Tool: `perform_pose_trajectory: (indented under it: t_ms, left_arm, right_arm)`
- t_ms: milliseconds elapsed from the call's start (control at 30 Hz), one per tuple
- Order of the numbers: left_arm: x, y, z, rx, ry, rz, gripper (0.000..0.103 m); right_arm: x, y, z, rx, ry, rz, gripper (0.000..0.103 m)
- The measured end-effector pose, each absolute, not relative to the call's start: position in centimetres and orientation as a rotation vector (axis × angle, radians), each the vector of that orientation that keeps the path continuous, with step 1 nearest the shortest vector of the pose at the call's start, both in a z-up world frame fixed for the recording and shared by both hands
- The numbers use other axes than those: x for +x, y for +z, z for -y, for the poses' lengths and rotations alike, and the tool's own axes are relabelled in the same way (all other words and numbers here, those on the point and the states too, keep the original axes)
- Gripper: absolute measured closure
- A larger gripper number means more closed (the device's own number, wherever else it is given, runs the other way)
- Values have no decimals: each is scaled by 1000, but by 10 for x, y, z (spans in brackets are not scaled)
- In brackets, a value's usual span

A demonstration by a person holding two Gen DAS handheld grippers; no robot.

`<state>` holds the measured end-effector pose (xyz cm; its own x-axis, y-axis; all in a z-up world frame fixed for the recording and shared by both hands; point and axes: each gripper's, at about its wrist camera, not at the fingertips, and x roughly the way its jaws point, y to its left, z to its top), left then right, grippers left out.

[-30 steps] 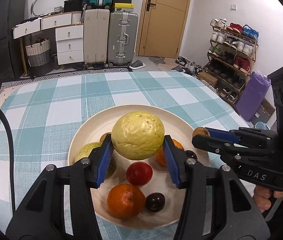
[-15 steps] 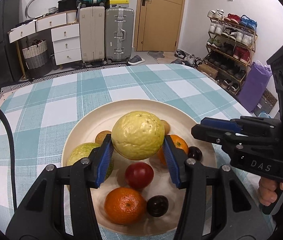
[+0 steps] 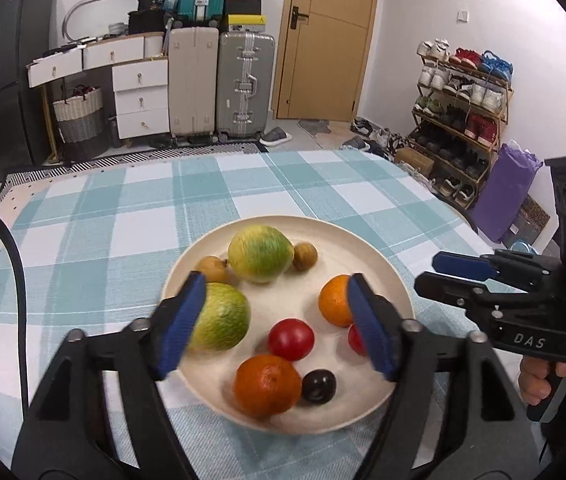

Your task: Organize fruits

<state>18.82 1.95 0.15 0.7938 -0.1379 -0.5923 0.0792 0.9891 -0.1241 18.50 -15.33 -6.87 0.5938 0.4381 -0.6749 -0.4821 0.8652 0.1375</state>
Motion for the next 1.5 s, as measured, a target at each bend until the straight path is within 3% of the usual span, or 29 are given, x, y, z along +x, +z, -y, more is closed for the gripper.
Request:
perform_pose_trajectory:
  t_ms: [67, 133, 200, 300, 700, 1500]
  left_arm:
    - [174, 8, -24, -93, -104, -622, 19]
    - [158, 13, -28, -95, -92, -610, 17]
    - [142, 16, -31, -105, -86, -598, 6]
    - [114, 22, -34, -112, -73, -556, 0]
    - [49, 18, -31, -122, -42, -491, 0]
    - [51, 1, -18, -89, -34, -443, 0]
  right_arm:
    - [176, -65, 157, -62, 540, -751, 46]
    - [168, -62, 159, -66, 547, -738, 24]
    - [156, -60, 161, -60, 561, -714, 11]
    - [142, -57, 160, -55, 595, -695, 2]
    - [97, -53, 157, -61, 664, -562, 0]
    - [81, -55, 159, -104, 647, -440, 0]
